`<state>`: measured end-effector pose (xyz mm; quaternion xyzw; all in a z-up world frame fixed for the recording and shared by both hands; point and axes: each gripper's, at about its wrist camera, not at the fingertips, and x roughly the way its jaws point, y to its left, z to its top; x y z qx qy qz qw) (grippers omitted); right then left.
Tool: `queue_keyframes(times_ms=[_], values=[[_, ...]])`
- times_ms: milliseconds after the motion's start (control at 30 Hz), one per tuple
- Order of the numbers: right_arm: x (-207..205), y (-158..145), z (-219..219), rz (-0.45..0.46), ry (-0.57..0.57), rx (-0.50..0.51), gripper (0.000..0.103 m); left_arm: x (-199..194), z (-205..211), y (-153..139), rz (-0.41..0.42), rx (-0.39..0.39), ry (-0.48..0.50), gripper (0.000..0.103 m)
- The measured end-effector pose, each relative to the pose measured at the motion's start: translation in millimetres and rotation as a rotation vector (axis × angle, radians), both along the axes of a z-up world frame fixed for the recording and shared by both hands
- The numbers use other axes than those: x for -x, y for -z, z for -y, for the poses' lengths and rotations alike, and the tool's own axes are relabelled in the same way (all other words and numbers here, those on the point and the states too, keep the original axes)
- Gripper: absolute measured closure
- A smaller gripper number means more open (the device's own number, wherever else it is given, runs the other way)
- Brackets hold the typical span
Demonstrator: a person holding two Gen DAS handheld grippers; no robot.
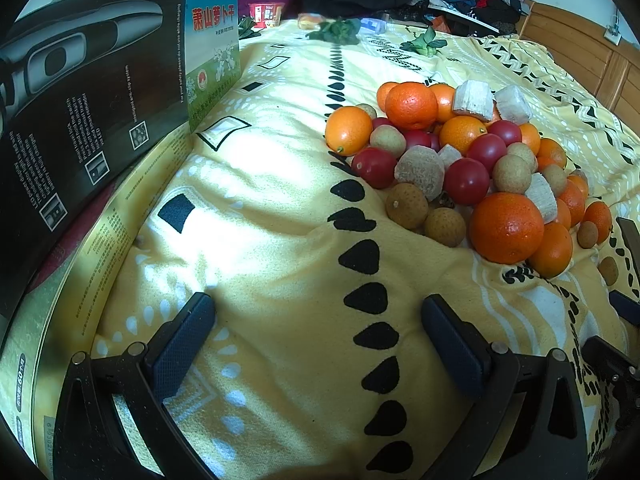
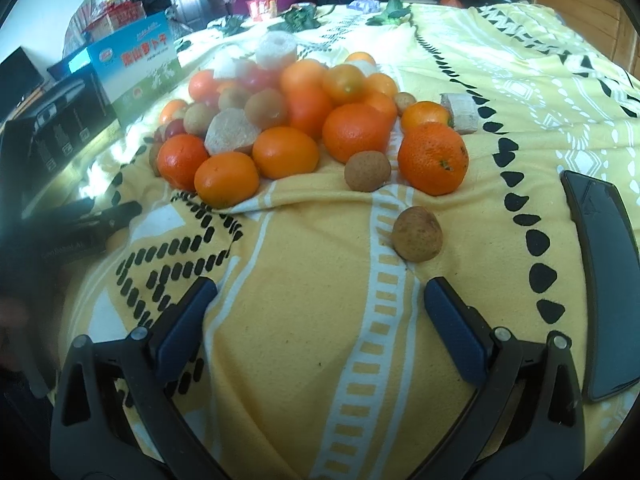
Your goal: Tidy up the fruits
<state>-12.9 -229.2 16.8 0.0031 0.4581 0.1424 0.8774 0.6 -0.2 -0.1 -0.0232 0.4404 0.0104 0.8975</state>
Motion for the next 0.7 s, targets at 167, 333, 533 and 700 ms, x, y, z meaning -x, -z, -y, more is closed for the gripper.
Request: queue_keyframes(times_ms=[167, 333, 533, 700], values=[[5, -12, 24, 0.003, 0.054, -0.164, 0.005, 0, -1, 0, 0.0, 0.0, 0.001, 0.0], [-8, -39, 56, 0.062, 0.184, -0.174, 0.032, 1, -1, 0, 0.003, 0.005, 0.001, 0.0], [-61, -27, 85, -0.028, 0.268, -0.236, 0.047, 2, -3, -1, 0.003, 0.008, 0.0, 0.0], [-79, -13, 69, -0.084, 0.199, -0.187, 0.06, 6, -3, -4, 0.002, 0.017, 0.001, 0.0]])
